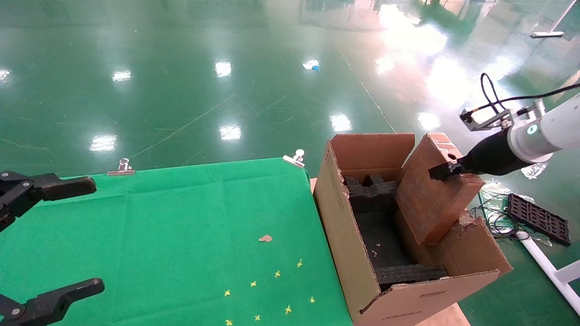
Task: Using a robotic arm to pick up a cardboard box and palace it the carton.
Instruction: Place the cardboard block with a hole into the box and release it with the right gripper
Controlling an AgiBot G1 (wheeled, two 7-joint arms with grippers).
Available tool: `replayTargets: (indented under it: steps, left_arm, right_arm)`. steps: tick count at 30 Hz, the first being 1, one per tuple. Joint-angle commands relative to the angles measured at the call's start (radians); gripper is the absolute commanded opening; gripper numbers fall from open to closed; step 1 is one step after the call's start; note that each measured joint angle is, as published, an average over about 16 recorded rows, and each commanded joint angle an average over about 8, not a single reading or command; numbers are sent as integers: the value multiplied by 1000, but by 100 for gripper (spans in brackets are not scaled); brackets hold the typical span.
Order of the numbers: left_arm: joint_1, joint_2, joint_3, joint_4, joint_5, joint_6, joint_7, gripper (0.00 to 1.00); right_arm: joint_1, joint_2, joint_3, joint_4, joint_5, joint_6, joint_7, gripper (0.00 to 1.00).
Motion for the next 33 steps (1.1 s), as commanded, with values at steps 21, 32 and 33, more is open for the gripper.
replayTargets:
  steps: [21, 32, 33]
  left_arm:
    - [0, -1, 1, 0, -1, -1, 1, 100]
    - [0, -1, 2, 0, -1, -1, 1, 100]
    - [0, -1, 2, 0, -1, -1, 1, 100]
  right_arm:
    - [-251, 30, -2, 159, 27, 208, 74, 0]
    - [-274, 17, 10, 120, 56, 172, 43, 100]
    - [-273, 14, 10, 113, 56, 167, 40, 100]
